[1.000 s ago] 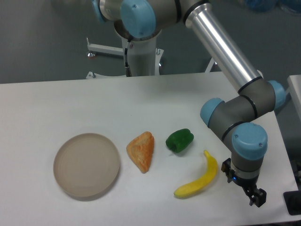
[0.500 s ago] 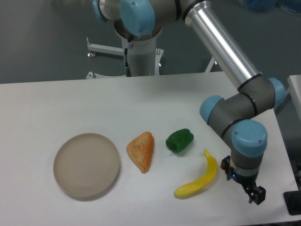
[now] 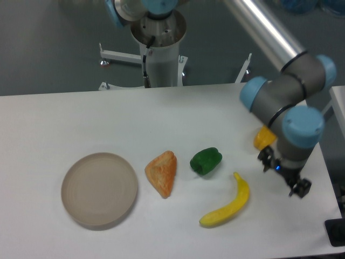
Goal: Pick up the yellow pepper from the table
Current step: 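Move the open gripper up and over to the small yellow pepper, then lower the open gripper around the yellow pepper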
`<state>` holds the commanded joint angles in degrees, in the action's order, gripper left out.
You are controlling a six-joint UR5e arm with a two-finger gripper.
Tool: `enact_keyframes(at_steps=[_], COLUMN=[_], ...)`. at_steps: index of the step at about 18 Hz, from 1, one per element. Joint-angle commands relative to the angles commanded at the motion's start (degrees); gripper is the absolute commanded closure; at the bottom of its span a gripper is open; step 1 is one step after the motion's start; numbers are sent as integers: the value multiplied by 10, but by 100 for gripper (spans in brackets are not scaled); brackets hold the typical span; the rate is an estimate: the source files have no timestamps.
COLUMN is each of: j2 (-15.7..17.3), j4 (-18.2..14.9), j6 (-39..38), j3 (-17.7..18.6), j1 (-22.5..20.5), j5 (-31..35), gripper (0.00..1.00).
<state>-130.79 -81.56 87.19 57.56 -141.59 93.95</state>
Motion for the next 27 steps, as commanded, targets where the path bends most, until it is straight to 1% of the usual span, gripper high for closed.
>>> enact_keyframes(at_steps=[3,4,7,10,15,20,23,27], j2=[29,33,49,59,74,78,79,84], j4=[5,6,15,34,77,98,98,99], j6=[1,2,3,7,14,14,17,16], j3=[51,59,99,129,189,223,227,237], j1=[-32,-40,-47,-48,-47,-46,-46,-46], j5=[-11,-16,-12,-10,-8,-4,25,27], gripper=[0,0,0,0,0,0,0,0])
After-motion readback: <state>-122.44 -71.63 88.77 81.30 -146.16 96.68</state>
